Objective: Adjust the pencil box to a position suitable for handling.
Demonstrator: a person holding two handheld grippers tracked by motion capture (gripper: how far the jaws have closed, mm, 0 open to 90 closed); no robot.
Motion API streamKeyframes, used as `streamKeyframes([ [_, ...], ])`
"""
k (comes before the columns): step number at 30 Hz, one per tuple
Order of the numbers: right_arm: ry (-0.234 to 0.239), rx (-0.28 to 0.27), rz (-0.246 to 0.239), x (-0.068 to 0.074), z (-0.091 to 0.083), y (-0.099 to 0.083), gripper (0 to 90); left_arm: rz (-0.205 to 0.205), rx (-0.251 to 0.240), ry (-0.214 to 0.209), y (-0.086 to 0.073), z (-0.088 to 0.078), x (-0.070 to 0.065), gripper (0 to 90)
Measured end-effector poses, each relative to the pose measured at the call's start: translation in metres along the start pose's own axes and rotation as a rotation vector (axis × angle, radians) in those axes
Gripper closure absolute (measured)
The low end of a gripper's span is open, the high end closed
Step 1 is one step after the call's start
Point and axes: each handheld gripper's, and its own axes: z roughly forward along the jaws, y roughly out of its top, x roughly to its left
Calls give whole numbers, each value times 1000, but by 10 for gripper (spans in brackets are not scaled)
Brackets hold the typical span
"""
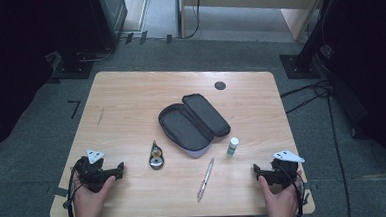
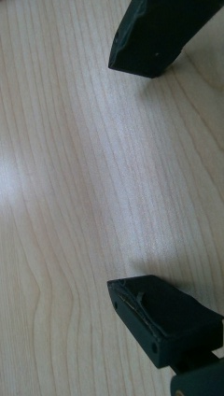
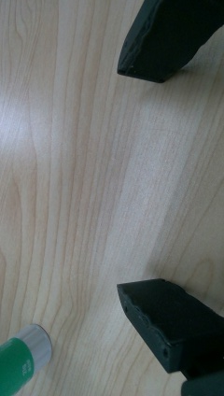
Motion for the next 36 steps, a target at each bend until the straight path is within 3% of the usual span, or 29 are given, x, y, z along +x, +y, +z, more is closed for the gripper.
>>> streamKeyframes([
  [6, -2, 0, 1, 0, 0, 0, 0, -9, 2, 6, -1, -1, 0, 0],
  [10, 12, 0, -15, -2, -1, 0, 0, -36, 18, 19, 0, -5, 7, 0],
  [15, 27, 0, -30, -4, -1, -1, 0, -58, 8, 0, 2, -6, 9, 0],
  [24, 24, 2, -26, 0, -1, -1, 0, -79, -34, -31, 20, -11, 12, 0],
  [36, 26, 0, -31, 1, -1, -1, 0, -65, -62, -55, 46, -12, 8, 0],
])
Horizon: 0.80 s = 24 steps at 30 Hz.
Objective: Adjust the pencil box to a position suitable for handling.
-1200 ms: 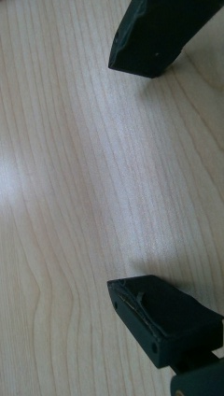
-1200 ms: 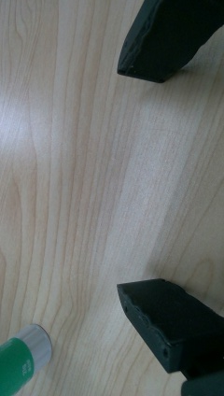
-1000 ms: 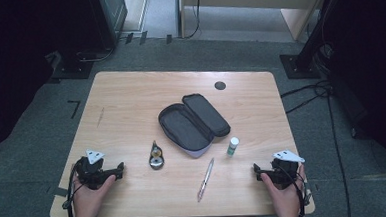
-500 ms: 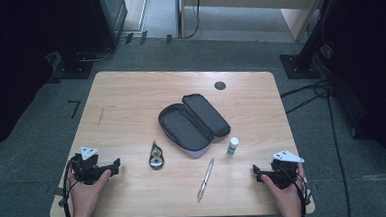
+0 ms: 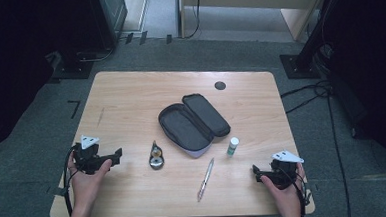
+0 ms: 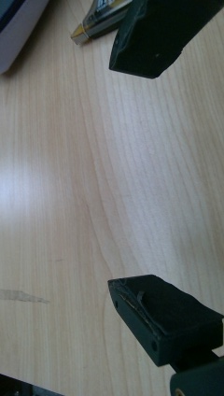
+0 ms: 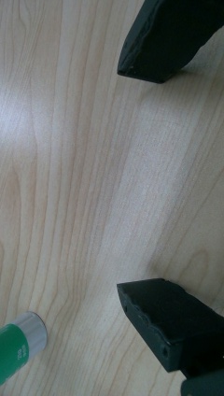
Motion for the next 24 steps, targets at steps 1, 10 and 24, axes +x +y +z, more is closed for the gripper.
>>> streamKeyframes([
  [1, 1, -1, -2, 0, 0, 0, 0, 2, 0, -2, 2, 0, 0, 0],
  [10, 3, -2, -3, 0, 0, 0, 0, 11, -6, -21, 14, 8, -6, 0],
  [24, 5, 0, -4, 1, 0, 0, 0, 37, -15, -50, 32, 24, -19, 37],
])
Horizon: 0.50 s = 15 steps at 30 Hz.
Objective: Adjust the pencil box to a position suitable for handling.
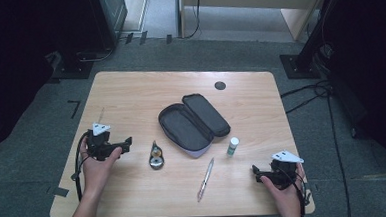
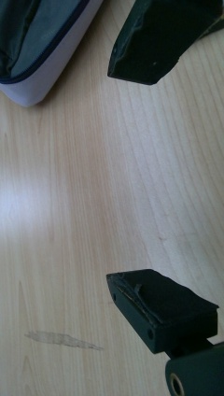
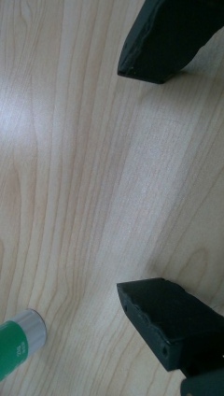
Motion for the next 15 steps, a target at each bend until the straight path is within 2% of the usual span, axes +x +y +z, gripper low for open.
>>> streamKeyframes([
  [15, 5, -4, -8, 0, 0, 0, 3, 51, -17, -22, 22, 19, -14, 102],
])
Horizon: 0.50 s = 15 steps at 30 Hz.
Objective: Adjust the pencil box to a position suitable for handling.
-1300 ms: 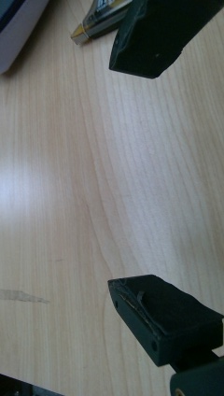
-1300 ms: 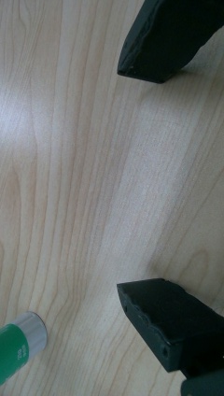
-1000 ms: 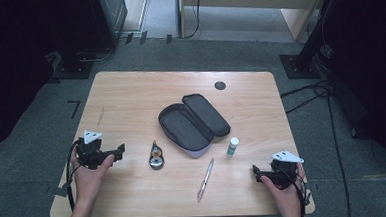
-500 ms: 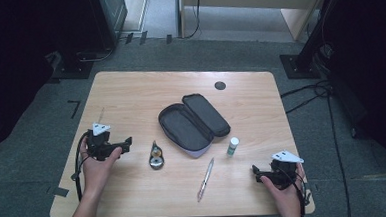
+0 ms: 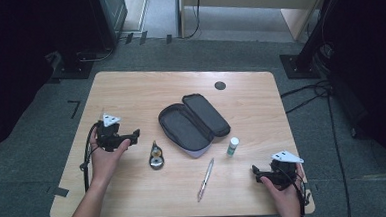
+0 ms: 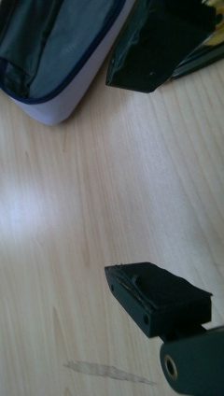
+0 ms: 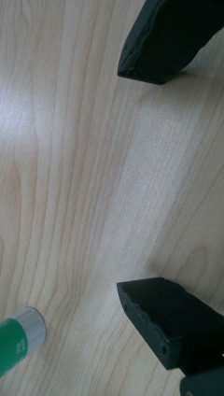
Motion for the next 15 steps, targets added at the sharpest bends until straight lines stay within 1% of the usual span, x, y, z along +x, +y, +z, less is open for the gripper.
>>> streamKeyframes([
  [2, 0, 0, 0, 0, 0, 0, 3, 6, -7, -1, 3, 3, -2, 131],
  [4, 0, 0, 0, 0, 0, 0, 3, 7, -6, -1, 6, 7, -4, 137],
  [7, 0, 0, 0, 0, 0, 0, 3, 22, -1, -14, 12, 13, -9, 148],
  [10, 0, 0, 0, 0, 0, 0, 3, 22, 0, -26, 16, 18, -12, 163],
  [13, 0, 0, 0, 0, 0, 0, 3, 31, -2, -34, 22, 25, -18, 207],
  [14, 0, 0, 0, 0, 0, 0, 3, 31, -2, -34, 22, 25, -18, 214],
  [15, 0, 0, 0, 0, 0, 0, 3, 33, -2, -38, 25, 30, -21, 222],
])
